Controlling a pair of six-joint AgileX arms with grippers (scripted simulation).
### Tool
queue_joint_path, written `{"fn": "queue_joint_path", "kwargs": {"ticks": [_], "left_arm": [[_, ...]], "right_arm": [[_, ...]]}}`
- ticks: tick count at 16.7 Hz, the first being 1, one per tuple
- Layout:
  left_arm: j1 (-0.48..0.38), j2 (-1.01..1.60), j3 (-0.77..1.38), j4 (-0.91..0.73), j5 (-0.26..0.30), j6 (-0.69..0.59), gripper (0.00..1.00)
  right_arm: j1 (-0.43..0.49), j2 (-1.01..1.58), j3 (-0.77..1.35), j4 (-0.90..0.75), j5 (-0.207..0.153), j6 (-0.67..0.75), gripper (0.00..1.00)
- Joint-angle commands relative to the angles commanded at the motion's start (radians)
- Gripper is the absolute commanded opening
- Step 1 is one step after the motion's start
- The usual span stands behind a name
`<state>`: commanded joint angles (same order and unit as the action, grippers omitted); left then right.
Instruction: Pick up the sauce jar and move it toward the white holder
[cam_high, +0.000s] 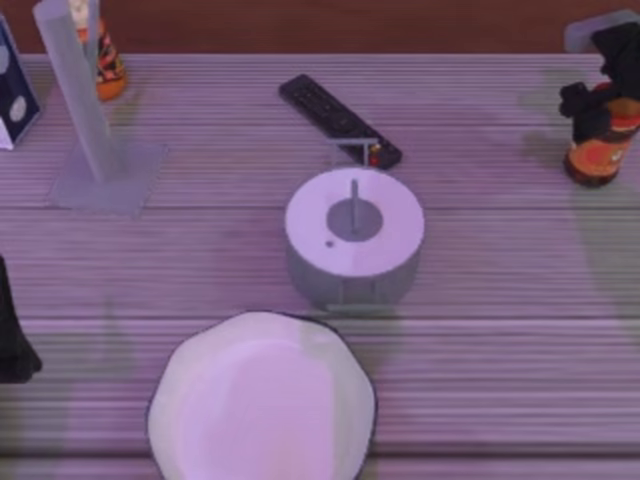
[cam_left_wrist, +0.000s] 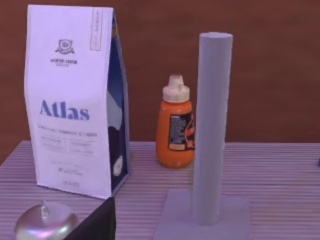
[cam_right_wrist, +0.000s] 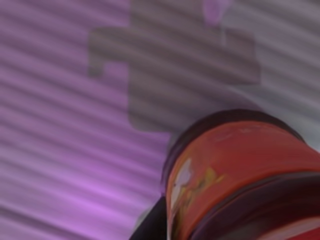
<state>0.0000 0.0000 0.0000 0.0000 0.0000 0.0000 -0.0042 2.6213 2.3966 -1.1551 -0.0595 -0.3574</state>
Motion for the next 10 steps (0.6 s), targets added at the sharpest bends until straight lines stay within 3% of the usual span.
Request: {"fn": "queue_joint_path", "kwargs": {"ticks": [3, 10], "left_arm": [[0.0, 0.0, 0.0, 0.0, 0.0, 0.0, 1.0], [0.0, 0.0, 0.0, 0.0, 0.0, 0.0, 1.0]], "right_arm": [[0.0, 0.0, 0.0, 0.0, 0.0, 0.0, 0.02], [0.0, 0.0, 0.0, 0.0, 0.0, 0.0, 0.0]]}}
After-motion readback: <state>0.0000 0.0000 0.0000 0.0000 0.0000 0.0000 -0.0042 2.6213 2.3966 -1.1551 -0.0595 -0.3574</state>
